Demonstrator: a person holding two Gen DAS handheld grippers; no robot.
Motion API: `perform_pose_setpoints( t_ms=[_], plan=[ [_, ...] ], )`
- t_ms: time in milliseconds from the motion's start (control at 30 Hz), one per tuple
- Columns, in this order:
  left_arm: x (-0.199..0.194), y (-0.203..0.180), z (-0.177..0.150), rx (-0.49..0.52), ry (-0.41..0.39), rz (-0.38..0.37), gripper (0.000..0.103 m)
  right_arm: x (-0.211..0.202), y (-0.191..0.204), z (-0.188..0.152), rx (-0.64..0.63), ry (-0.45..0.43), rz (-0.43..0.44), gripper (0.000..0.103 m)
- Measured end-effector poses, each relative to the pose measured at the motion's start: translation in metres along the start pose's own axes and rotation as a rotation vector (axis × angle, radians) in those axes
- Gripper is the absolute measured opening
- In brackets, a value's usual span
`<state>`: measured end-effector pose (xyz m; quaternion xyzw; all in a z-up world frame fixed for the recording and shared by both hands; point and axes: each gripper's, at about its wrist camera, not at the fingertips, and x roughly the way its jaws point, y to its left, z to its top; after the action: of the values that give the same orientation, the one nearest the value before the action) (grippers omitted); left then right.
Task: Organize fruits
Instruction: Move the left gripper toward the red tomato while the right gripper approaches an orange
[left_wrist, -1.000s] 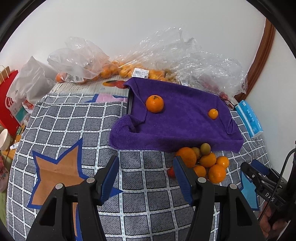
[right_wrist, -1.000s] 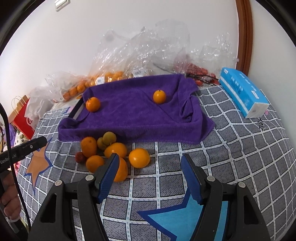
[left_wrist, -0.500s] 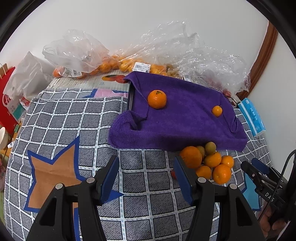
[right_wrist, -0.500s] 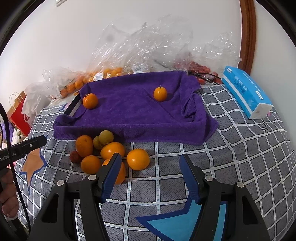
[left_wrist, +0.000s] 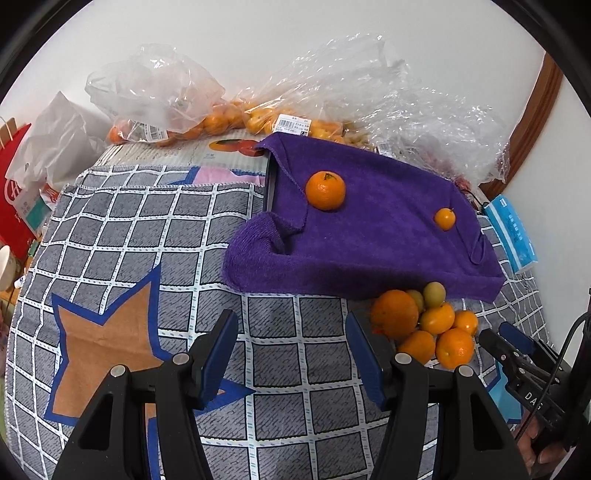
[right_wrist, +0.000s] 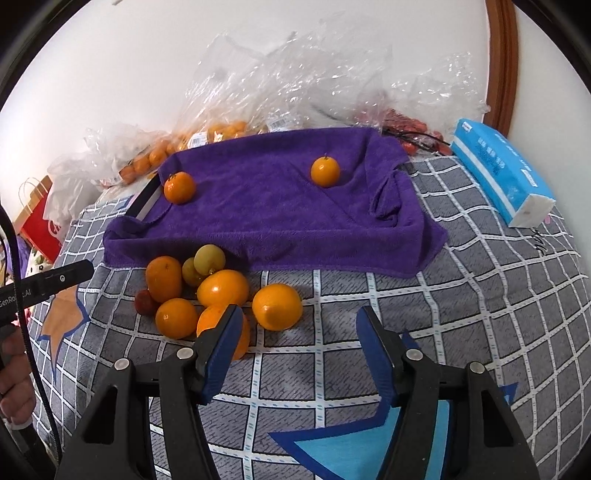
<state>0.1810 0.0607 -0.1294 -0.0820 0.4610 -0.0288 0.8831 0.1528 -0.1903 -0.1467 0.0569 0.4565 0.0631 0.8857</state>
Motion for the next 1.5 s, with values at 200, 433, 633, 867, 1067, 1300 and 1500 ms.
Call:
perform_pose_setpoints(
  t_ms=[200,433,633,867,1067,1300,1500],
  plan=[
    [0.008,0.005,0.002,-0.01,0.016,0.01,0.058,0.017,0.001,0.004,0.002,0.036,0.012,0.052],
    [0.014,0.012,0.004,-0.023,0.03,0.023,0.058,0.031,0.004,0.012,0.012,0.05,0.049,0.051],
    [0.021,0.007,0.005,-0.019,0.047,0.012,0.058,0.04,-0.006,0.016,0.053,0.08,0.104,0.036],
    [0.022,-0.008,0.001,0.017,0.051,-0.033,0.058,0.027,-0.025,0.009,0.065,0.058,0.037,0.036],
    [0.023,-0.022,-0.009,0.071,0.06,-0.084,0.058,0.023,-0.027,-0.001,0.035,0.062,0.029,0.036],
    [0.031,-0.039,-0.022,0.165,0.086,-0.077,0.058,0.025,-0.02,-0.009,-0.027,0.058,0.002,0.036],
    [0.041,-0.05,-0.028,0.208,0.099,-0.069,0.058,0.023,-0.02,-0.011,-0.054,0.063,-0.007,0.036]
  ],
)
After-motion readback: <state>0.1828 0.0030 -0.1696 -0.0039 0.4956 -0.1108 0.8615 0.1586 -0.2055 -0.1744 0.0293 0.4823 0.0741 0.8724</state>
